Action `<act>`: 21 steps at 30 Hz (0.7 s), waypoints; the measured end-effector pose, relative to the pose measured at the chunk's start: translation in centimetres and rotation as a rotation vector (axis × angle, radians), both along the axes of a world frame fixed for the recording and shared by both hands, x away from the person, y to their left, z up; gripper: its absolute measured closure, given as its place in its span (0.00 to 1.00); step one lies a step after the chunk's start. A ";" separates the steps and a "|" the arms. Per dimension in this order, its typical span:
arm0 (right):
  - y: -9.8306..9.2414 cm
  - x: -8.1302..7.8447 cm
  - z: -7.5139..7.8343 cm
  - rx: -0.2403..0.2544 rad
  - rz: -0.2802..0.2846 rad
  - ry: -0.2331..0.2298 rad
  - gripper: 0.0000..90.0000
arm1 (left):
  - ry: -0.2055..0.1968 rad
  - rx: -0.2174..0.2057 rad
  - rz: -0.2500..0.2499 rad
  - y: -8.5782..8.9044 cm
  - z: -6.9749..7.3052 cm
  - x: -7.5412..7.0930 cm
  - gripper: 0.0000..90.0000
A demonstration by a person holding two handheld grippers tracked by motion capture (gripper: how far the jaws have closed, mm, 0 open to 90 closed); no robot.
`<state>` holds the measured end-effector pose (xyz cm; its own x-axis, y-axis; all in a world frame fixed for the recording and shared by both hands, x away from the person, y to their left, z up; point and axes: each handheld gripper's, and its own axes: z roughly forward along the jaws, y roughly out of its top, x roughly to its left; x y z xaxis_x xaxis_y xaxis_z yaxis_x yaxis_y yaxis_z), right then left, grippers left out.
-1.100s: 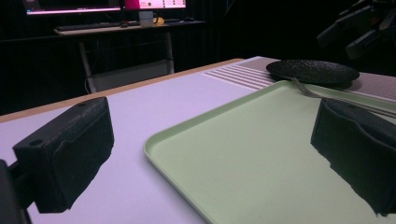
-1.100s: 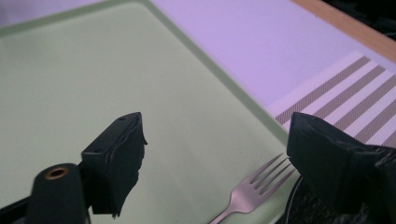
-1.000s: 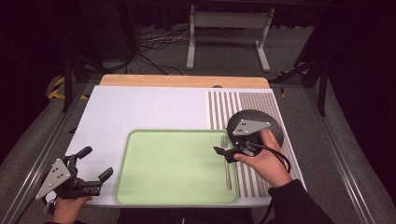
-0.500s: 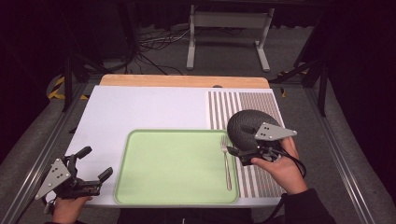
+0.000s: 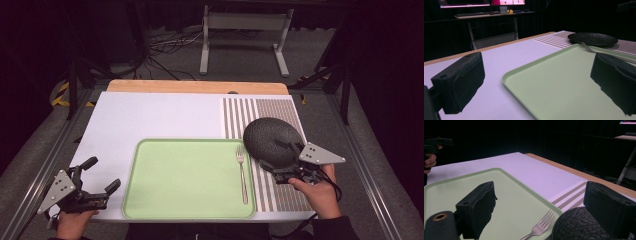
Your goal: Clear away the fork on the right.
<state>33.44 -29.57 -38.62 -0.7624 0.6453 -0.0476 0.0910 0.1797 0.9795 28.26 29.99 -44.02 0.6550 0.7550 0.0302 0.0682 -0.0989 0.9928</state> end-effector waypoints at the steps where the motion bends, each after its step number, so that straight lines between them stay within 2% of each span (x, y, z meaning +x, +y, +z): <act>1: -0.3 -0.1 -0.2 0.006 -0.007 0.001 0.12 | 0.000 0.001 0.000 0.0 0.0 0.0 0.00; 8: -1.6 -0.7 -1.7 0.007 -0.038 -0.014 0.12 | -0.003 0.001 0.004 0.1 0.0 0.0 0.00; 10: -1.9 -0.7 -2.4 0.028 -0.040 -0.007 0.12 | -0.005 -0.002 0.004 0.0 0.0 0.0 0.00; 12: -2.1 -0.8 -2.9 0.049 -0.045 -0.020 0.11 | -0.003 -0.001 0.002 0.0 0.0 0.0 0.00; 17: -2.8 -1.2 -4.1 0.070 -0.067 -0.032 0.07 | -0.008 -0.001 0.000 0.1 0.1 0.0 0.00; 19: -3.0 -1.3 -4.8 0.059 -0.078 -0.047 0.06 | -0.008 -0.001 -0.002 0.1 0.1 0.0 0.00; 21: -3.1 -1.4 -5.2 0.058 -0.078 -0.034 0.06 | -0.008 -0.001 -0.004 0.1 0.1 0.0 0.00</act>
<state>32.04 -32.65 -43.81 -0.7086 0.7049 -0.0336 0.0691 0.1168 0.9907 28.23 30.05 -43.92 0.6577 0.7525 0.0352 0.0594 -0.0985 0.9934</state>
